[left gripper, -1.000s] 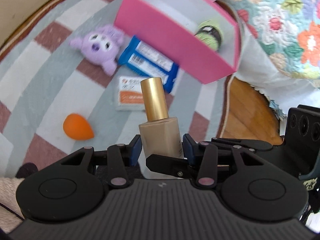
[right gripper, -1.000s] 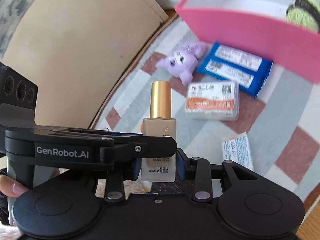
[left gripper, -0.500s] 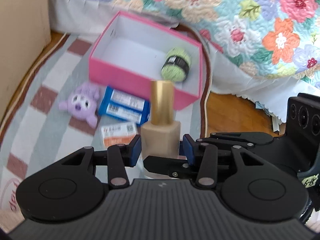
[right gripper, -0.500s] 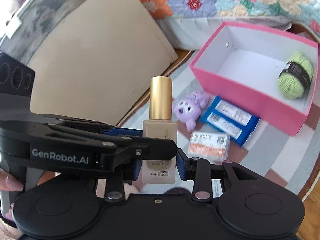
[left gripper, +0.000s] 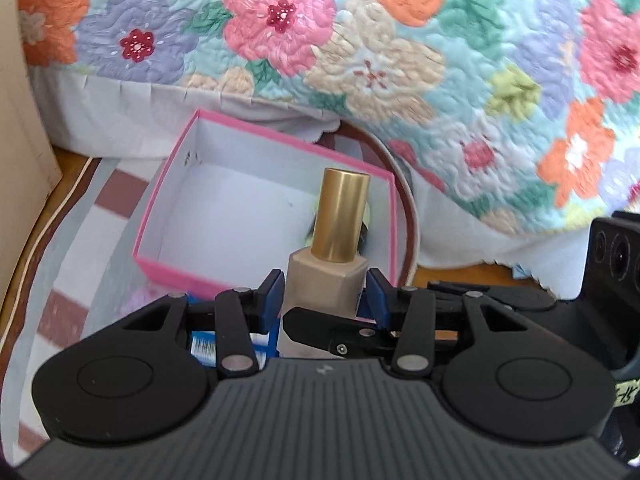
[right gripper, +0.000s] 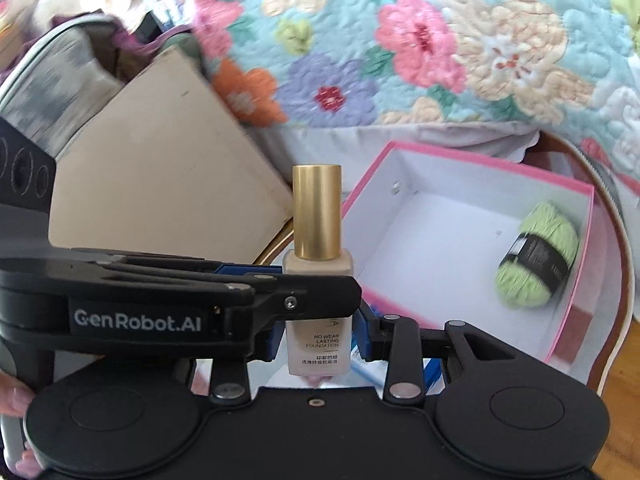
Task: Organize objects
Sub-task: 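Lower the foundation bottle into the pink box beside the yarn and release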
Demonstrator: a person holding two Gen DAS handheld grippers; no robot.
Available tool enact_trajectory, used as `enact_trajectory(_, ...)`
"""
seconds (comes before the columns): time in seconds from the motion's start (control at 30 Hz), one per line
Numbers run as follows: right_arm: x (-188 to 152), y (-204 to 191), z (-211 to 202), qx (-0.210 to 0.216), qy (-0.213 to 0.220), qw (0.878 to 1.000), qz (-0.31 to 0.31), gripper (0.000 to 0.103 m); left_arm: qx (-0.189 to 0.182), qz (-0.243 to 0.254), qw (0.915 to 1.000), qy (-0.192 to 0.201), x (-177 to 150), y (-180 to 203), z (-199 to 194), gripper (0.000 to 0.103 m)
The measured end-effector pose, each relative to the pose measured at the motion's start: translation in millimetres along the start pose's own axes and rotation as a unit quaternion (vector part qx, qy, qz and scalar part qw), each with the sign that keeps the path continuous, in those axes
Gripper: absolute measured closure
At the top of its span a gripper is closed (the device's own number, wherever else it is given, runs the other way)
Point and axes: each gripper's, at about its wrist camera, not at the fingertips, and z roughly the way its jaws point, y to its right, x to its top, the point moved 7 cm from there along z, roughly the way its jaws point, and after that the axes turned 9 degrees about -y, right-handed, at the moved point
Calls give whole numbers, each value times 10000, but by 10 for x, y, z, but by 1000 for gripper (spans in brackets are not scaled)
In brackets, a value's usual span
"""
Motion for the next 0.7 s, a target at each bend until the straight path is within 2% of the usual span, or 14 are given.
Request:
enact_trajectory(0.07,123,161,138,-26,-1,9998,191,63,-56,-14,10000,0,151,-48,200,60)
enact_trajectory(0.17,257,409,381,-279,141,9991,300,63,-100,-144,9998,-24,363,-133,606,60)
enact_trajectory(0.37,395,930,943,-612,-36,9948,810,63,-166,-448,9982,-353,561,-334,1354,59)
enact_trajectory(0.7,516,1400,1472,-1122,-381,9860,1175,63,-282,-1015,9920,-690,765,-572,2094,59)
